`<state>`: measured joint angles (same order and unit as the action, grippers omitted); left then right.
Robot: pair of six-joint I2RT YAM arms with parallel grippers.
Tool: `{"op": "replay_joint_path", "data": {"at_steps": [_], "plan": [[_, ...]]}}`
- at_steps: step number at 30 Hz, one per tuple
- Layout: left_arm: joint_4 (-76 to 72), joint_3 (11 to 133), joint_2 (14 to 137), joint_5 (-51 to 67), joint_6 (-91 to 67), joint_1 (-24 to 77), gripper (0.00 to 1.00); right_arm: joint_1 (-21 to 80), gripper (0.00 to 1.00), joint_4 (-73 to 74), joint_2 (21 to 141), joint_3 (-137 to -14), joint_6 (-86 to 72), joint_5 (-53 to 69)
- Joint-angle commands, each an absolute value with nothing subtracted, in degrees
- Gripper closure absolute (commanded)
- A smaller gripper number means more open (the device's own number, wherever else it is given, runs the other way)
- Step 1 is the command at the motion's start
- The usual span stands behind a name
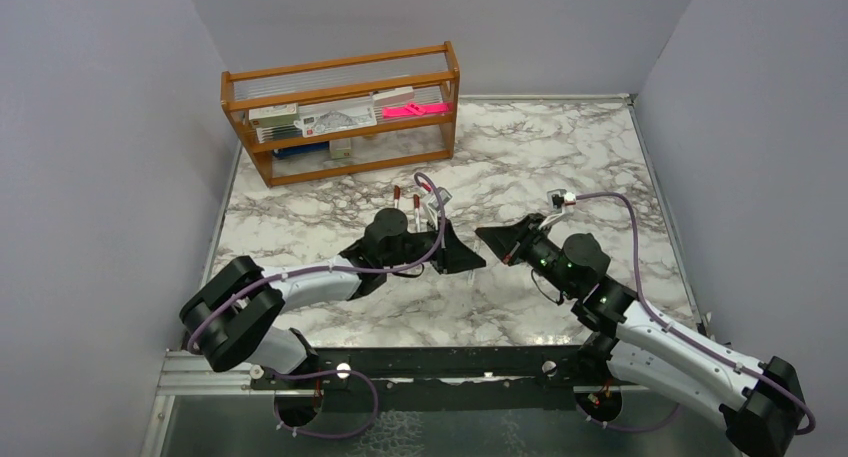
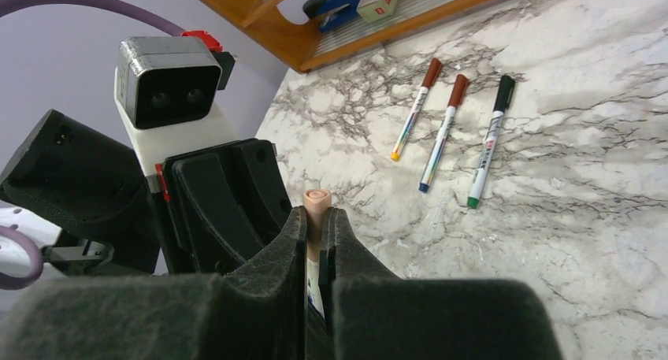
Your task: Insert the pens into the pen caps
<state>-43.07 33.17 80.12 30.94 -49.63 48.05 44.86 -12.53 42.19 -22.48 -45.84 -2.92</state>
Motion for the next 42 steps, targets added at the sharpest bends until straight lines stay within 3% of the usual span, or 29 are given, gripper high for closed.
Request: {"op": "replay_joint_path", "data": {"at_steps": [1, 42], "plan": [[-50.08, 39.63, 80.48, 22.18, -50.62, 45.26, 1.00, 46.58, 0.99, -2.06, 42.50, -19.58, -44.99, 2.72], [-49.74, 52.39, 86.84, 25.79, -49.36, 38.94, 1.00, 46.67, 0.99, -3.40, 41.99, -14.70, -47.43, 5.32]]}}
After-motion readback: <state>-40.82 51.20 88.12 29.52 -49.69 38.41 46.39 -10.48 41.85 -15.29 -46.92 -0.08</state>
